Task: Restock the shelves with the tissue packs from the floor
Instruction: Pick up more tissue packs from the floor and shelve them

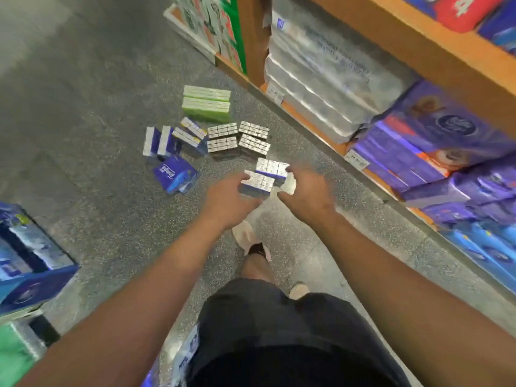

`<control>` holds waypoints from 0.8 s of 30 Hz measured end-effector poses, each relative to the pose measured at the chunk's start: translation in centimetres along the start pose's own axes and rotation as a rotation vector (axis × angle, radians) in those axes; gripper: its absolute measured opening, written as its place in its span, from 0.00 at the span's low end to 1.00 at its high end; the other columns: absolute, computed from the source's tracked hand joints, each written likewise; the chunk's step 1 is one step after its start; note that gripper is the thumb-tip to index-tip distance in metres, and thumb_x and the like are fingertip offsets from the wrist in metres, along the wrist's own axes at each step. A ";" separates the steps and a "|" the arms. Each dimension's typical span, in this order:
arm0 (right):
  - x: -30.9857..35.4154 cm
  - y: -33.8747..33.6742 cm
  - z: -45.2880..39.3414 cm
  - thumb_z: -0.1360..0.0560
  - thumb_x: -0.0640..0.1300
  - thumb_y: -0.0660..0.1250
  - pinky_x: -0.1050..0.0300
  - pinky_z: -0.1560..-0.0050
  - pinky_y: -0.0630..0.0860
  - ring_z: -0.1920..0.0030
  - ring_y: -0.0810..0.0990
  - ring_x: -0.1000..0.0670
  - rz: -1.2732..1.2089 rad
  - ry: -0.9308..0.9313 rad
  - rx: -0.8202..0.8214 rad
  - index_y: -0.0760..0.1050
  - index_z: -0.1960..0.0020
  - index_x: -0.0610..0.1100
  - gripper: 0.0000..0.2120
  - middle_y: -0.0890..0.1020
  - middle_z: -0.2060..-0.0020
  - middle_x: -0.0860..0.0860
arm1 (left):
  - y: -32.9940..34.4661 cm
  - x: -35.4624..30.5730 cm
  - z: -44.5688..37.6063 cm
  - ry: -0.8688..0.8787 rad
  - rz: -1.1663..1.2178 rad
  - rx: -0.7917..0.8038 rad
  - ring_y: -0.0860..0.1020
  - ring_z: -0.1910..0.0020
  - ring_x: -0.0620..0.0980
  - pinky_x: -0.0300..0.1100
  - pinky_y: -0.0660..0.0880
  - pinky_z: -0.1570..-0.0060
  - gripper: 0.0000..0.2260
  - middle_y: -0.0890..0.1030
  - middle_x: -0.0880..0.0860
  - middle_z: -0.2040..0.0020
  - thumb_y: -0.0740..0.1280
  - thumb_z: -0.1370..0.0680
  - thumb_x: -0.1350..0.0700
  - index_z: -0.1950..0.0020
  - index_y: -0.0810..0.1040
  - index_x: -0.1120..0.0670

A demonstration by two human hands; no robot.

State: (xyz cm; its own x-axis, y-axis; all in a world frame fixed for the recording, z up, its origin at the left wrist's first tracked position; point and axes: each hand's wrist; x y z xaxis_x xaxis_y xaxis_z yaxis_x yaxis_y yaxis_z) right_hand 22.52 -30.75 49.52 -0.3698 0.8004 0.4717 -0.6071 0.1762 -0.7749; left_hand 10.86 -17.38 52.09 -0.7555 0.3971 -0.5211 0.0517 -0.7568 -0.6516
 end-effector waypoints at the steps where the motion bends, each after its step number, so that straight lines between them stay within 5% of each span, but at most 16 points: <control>1: -0.2 1.2 -2.0 0.28 0.53 0.71 0.53 0.51 0.72 0.42 0.77 0.43 0.008 0.027 0.024 0.70 0.32 0.49 0.26 0.79 0.40 0.46 | 0.2 0.8 -2.2 -0.009 -0.018 0.016 0.75 0.39 0.52 0.45 0.71 0.42 0.28 0.76 0.51 0.34 0.74 0.28 0.47 0.29 0.70 0.47; 9: -6.3 15.8 -20.5 0.27 0.53 0.72 0.53 0.50 0.72 0.43 0.77 0.43 0.066 0.149 0.111 0.70 0.34 0.47 0.25 0.78 0.41 0.45 | 8.4 10.5 -23.9 -0.016 -0.266 0.117 0.73 0.36 0.53 0.44 0.70 0.41 0.32 0.75 0.54 0.33 0.75 0.29 0.48 0.27 0.68 0.51; 15: -14.0 28.0 -34.5 0.29 0.50 0.74 0.49 0.44 0.73 0.38 0.74 0.40 0.176 0.115 0.166 0.69 0.32 0.47 0.28 0.76 0.38 0.43 | 20.7 19.5 -38.8 -0.050 -0.227 0.089 0.76 0.45 0.60 0.54 0.76 0.46 0.22 0.78 0.58 0.43 0.74 0.33 0.59 0.40 0.76 0.55; 17: -15.9 31.7 -38.0 0.30 0.47 0.73 0.47 0.44 0.74 0.39 0.73 0.39 0.291 0.021 0.185 0.69 0.33 0.46 0.28 0.74 0.39 0.43 | 24.8 22.0 -42.7 -0.017 -0.525 0.111 0.71 0.37 0.59 0.57 0.74 0.43 0.24 0.73 0.57 0.36 0.71 0.32 0.53 0.37 0.70 0.50; 19: -17.6 35.2 -40.6 0.31 0.46 0.73 0.45 0.44 0.73 0.38 0.72 0.38 0.411 -0.057 0.209 0.67 0.33 0.46 0.30 0.72 0.37 0.42 | 28.2 24.1 -45.4 -0.028 -0.782 0.240 0.54 0.25 0.60 0.68 0.63 0.35 0.33 0.57 0.54 0.23 0.70 0.28 0.46 0.27 0.59 0.45; 21: -19.0 38.1 -42.3 0.32 0.47 0.74 0.44 0.41 0.71 0.37 0.70 0.39 0.475 -0.104 0.211 0.67 0.34 0.48 0.30 0.70 0.37 0.43 | 30.9 26.1 -47.0 0.007 -0.836 0.278 0.42 0.22 0.60 0.75 0.57 0.35 0.37 0.45 0.52 0.20 0.68 0.24 0.46 0.23 0.50 0.44; 24: -19.8 40.6 -43.7 0.34 0.50 0.75 0.43 0.42 0.70 0.39 0.69 0.39 0.485 -0.131 0.094 0.67 0.37 0.49 0.30 0.69 0.38 0.42 | 32.7 28.0 -47.9 0.075 -0.752 0.136 0.45 0.22 0.59 0.74 0.61 0.37 0.31 0.49 0.51 0.22 0.64 0.21 0.56 0.24 0.51 0.43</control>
State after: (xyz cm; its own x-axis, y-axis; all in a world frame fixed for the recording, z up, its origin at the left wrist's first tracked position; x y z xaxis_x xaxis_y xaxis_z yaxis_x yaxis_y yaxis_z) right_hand 35.88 -14.44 -9.69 -0.7058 0.6981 0.1206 -0.4023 -0.2547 -0.8794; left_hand 22.74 -6.14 -10.21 -0.5086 0.8610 -0.0034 -0.5430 -0.3238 -0.7748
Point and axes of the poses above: each hand's wrist, its own z-axis away from the middle knuckle, its own y-axis out of the palm, x = y × z
